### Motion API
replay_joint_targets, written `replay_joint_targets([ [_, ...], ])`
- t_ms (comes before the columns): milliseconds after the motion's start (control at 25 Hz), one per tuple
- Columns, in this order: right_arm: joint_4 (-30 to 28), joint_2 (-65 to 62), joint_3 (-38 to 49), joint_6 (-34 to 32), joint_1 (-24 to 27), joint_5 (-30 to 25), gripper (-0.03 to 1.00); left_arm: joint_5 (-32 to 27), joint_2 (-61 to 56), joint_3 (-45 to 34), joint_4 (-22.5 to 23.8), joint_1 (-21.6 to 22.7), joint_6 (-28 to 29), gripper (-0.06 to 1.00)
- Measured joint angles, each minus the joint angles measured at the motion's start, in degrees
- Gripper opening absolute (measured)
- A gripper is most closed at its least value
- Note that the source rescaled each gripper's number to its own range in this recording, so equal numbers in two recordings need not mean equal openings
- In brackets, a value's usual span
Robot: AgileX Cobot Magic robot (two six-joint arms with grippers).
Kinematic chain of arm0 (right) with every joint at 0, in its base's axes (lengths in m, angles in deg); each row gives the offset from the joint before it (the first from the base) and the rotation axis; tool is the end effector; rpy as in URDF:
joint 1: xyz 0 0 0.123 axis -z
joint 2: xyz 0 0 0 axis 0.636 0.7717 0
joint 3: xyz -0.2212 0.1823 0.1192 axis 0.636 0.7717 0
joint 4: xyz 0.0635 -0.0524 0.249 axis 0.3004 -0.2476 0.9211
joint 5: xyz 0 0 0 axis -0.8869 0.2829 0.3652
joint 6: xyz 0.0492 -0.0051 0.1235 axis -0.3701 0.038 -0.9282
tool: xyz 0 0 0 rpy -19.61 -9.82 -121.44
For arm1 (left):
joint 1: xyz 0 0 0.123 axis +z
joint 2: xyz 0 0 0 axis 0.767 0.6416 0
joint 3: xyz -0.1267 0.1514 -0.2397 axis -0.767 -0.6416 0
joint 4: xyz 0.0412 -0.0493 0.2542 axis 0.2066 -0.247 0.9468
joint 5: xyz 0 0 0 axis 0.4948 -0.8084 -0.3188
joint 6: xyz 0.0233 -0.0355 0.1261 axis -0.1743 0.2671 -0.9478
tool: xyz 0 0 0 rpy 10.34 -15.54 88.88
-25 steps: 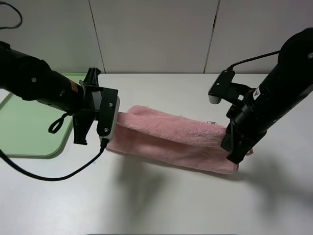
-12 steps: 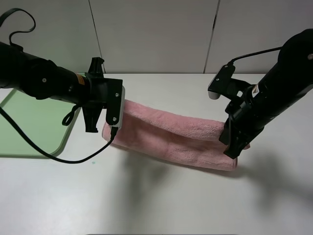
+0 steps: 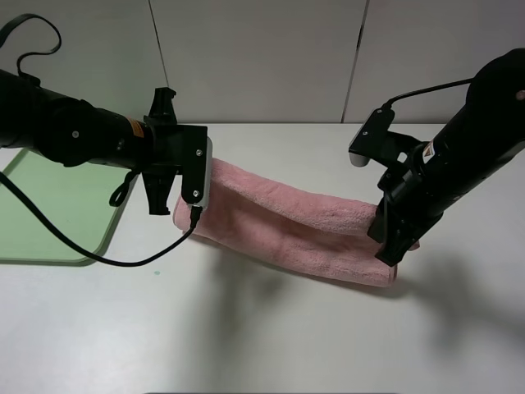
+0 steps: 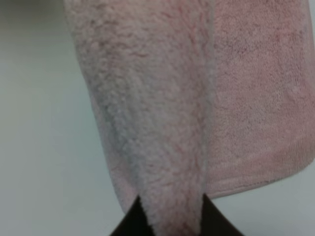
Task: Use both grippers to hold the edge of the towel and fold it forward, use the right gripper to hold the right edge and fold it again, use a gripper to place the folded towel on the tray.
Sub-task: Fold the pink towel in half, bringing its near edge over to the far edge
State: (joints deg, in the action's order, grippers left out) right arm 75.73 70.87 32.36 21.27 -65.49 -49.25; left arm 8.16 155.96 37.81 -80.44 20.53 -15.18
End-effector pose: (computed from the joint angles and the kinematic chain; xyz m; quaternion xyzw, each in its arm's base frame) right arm 0.2499 0.1309 0.1691 -0.4887 0.8586 0.0216 0.1531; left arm 0.3330 -0.1897 0.1663 0.7095 0.5429 0.1732 0.4146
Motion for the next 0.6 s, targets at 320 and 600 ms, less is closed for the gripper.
replay_joint_targets([
  [320, -0.2, 0.0, 0.0, -4.0, 0.0, 2.0, 0.59, 0.1, 0.0, 0.0, -0.2, 0.3, 0.3, 0.44],
  [600, -3.2, 0.0, 0.0, -12.2, 0.0, 4.8, 0.99, 2.3, 0.0, 0.0, -0.7, 0.3, 5.5, 0.97],
])
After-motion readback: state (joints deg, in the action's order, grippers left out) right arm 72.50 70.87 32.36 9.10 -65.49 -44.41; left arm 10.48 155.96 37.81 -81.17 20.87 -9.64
